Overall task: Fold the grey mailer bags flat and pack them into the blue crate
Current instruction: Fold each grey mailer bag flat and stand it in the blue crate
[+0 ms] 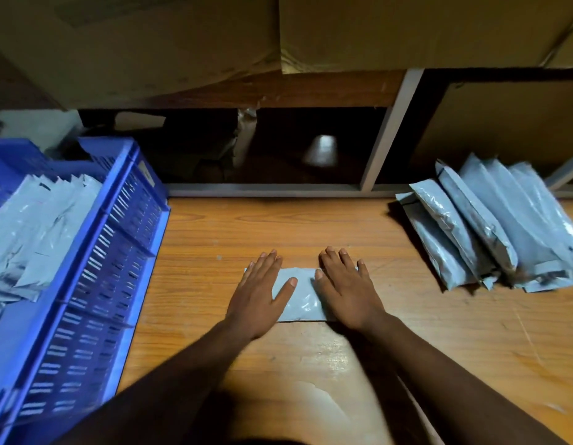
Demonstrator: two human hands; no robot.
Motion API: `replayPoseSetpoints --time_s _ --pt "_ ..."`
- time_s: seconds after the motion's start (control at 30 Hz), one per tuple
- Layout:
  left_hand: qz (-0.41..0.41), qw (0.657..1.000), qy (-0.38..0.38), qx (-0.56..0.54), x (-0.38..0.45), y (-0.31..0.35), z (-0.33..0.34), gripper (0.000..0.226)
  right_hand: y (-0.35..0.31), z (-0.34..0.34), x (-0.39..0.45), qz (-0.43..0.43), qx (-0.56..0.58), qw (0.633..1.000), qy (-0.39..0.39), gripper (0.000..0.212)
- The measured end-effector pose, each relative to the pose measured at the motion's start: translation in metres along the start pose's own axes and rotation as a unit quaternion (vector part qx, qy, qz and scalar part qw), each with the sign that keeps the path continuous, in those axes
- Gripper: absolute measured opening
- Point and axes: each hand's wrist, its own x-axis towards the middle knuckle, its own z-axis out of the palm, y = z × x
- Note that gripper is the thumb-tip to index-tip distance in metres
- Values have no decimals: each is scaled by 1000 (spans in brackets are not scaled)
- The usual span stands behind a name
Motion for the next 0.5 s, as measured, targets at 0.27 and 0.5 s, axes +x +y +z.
replayPoseSetpoints --time_s 0.27,0.5 --pt "90 986 43 132 1 9 21 62 -36 32 0 -75 -79 993 45 58" --pt "70 984 41 159 5 12 27 59 -33 45 7 -56 -109 990 69 57"
